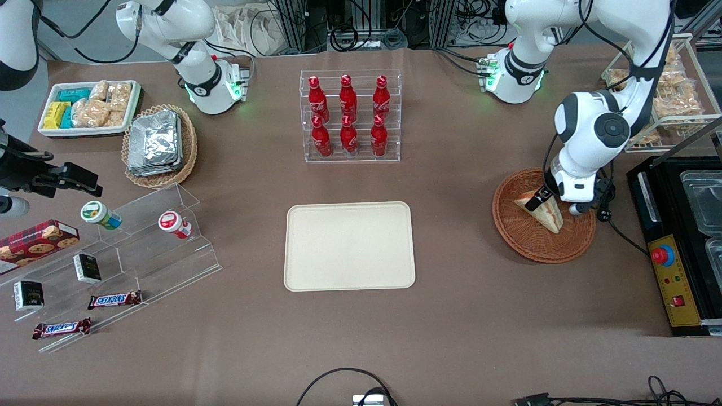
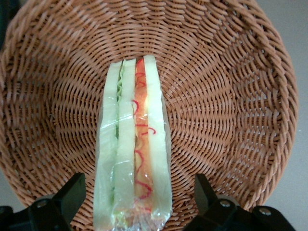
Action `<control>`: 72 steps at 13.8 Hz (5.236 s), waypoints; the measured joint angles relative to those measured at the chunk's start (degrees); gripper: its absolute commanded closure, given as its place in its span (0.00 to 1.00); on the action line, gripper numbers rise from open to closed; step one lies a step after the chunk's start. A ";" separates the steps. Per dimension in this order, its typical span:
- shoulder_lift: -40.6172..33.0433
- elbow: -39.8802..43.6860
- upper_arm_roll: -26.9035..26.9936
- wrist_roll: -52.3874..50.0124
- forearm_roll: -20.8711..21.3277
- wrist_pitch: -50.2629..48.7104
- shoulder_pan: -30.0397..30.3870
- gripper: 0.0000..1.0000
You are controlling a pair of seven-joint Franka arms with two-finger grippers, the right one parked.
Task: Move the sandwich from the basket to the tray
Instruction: 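Lower the left gripper and close it on the wrapped sandwich, then lift the sandwich and carry it with the left gripper over the cream tray, then lower the sandwich onto the tray and open the left gripper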
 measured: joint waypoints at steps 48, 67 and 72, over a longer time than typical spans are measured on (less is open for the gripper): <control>15.35 42.20 -29.01 15.41 8.56 -25.27 -4.17 0.59; 37.60 53.37 -29.21 -0.79 22.46 -20.79 -12.89 0.59; 39.29 53.45 -29.21 -2.40 25.00 -20.52 -13.19 0.52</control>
